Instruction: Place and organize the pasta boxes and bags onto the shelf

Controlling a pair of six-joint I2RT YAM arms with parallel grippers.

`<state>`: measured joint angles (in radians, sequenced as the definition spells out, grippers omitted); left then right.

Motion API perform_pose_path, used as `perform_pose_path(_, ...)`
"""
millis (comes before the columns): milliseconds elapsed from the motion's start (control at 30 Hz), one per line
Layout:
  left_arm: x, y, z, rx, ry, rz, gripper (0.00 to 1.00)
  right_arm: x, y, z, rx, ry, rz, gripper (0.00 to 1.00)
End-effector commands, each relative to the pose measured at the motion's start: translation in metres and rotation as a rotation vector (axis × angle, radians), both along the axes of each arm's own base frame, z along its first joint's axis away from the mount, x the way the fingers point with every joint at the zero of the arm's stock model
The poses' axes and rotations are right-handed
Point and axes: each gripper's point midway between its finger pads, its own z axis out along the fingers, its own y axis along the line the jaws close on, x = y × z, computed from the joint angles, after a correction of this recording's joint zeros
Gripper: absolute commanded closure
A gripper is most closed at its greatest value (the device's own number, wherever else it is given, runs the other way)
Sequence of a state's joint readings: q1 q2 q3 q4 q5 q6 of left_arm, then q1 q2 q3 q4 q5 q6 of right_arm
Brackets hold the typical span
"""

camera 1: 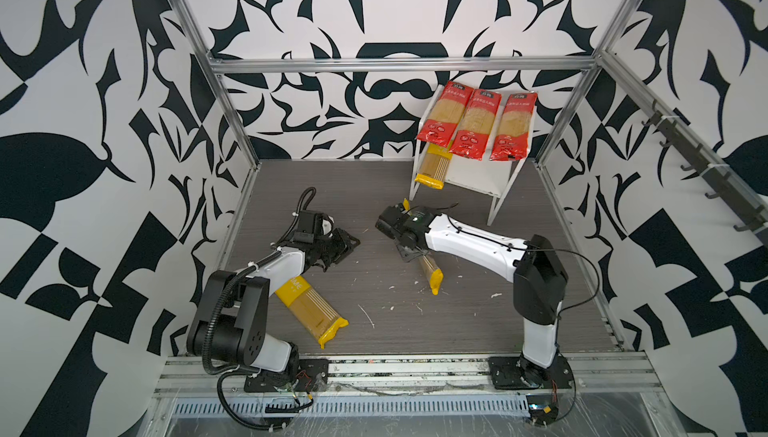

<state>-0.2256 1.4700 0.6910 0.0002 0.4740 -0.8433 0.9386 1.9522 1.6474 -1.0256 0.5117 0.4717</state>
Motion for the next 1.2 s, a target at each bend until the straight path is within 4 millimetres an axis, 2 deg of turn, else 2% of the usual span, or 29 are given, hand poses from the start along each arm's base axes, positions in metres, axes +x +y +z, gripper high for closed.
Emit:
perform_pose_path(0, -0.009, 0.004, -0.001, 0.020, 0.006, 0.003, 0.59, -0.001, 0.013, 0.025, -0.156, -0.132, 0.063, 1.00)
perform_pose_path(133, -0.014, 0.009, 0.003, 0.031, -0.004, 0.013, 0.59, -0.021, 0.053, 0.015, -0.120, -0.105, 0.110, 0.99)
perform_pose_path(233, -0.016, 0.016, 0.005, 0.038, -0.007, 0.030, 0.59, -0.040, 0.083, 0.004, -0.031, -0.033, 0.139, 0.91)
perform_pose_path(367, -0.019, 0.026, 0.010, 0.046, -0.021, 0.059, 0.59, -0.069, 0.132, -0.001, 0.291, 0.121, 0.189, 0.82)
perform_pose_path(433, -0.021, 0.030, 0.013, 0.058, -0.029, 0.067, 0.59, -0.082, 0.151, 0.007, 0.428, 0.177, 0.203, 0.82)
perform_pose_path(533, -0.023, 0.035, 0.008, 0.083, -0.016, 0.077, 0.59, -0.095, 0.168, 0.013, 0.533, 0.250, 0.226, 0.80)
perform_pose_path(567, -0.023, 0.035, 0.017, 0.078, -0.046, 0.077, 0.59, -0.096, 0.169, 0.016, 0.556, 0.256, 0.227, 0.80)
perform_pose_path(667, -0.026, 0.034, 0.018, 0.074, -0.036, 0.073, 0.55, -0.090, 0.160, 0.022, 0.632, 0.273, 0.208, 0.75)
perform_pose_path(733, -0.030, 0.036, 0.016, 0.084, -0.019, 0.075, 0.48, -0.084, 0.147, 0.019, 0.659, 0.288, 0.196, 0.70)
perform_pose_path(833, -0.040, 0.037, 0.013, 0.138, 0.002, 0.074, 0.39, -0.081, 0.126, 0.000, 0.702, 0.351, 0.161, 0.63)
perform_pose_path(933, -0.052, 0.028, 0.005, 0.182, 0.027, 0.055, 0.34, -0.076, 0.107, -0.027, 0.746, 0.413, 0.092, 0.54)
perform_pose_path(1067, -0.064, 0.023, -0.012, 0.228, 0.064, 0.052, 0.33, -0.068, 0.097, -0.050, 0.739, 0.431, 0.059, 0.51)
perform_pose_path(1167, -0.066, 0.022, -0.018, 0.238, 0.075, 0.057, 0.33, -0.066, 0.095, -0.056, 0.736, 0.427, 0.044, 0.51)
